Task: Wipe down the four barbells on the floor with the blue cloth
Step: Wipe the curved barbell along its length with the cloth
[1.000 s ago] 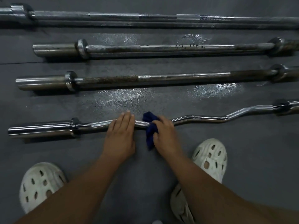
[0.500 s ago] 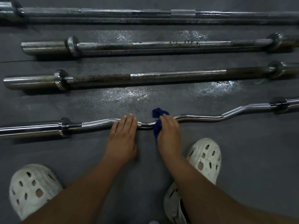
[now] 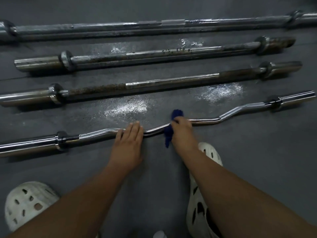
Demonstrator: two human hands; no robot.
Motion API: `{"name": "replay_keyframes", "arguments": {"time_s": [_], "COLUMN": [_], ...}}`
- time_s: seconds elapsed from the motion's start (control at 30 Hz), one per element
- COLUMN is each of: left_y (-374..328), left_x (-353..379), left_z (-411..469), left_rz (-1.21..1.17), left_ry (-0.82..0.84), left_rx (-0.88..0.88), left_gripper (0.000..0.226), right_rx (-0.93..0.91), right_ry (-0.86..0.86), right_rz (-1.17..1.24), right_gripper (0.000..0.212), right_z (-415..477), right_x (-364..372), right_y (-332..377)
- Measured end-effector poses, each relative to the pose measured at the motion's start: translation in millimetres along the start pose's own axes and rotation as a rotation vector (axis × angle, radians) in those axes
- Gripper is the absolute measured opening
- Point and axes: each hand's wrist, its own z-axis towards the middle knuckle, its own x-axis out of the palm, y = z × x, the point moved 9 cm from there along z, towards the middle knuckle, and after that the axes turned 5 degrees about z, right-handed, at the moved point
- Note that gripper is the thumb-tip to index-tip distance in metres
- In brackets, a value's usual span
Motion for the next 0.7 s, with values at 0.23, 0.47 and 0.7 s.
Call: {"name": "replay_keyframes", "arguments": {"time_s": [0.23, 0.47, 0.7], "left_y": [-33.3, -45.3, -63.8], "left_x": [-33.7, -25.9, -19.5], "left_z": [-1.8, 29.8, 47.4], "left_rz": [-0.150, -0.157, -0.222], "left_ry": [-0.096, -0.073, -0.014], "left_rx": [-0.034, -0.015, -0.050], "left_gripper": [0.088, 0.088, 0.089], "right_rx": [0.199, -0.028, 0.200], "right_ry": [-0.205, -0.144, -0.232], "right_rz": [0.072, -0.014, 0.157], "right_gripper": [0.035, 0.056, 0.044], "right_z": [-16.8, -16.4, -11.5], "right_x": [-30.9, -10.2, -32.0], "right_y": [-33.6, -8.5, -36.1]}}
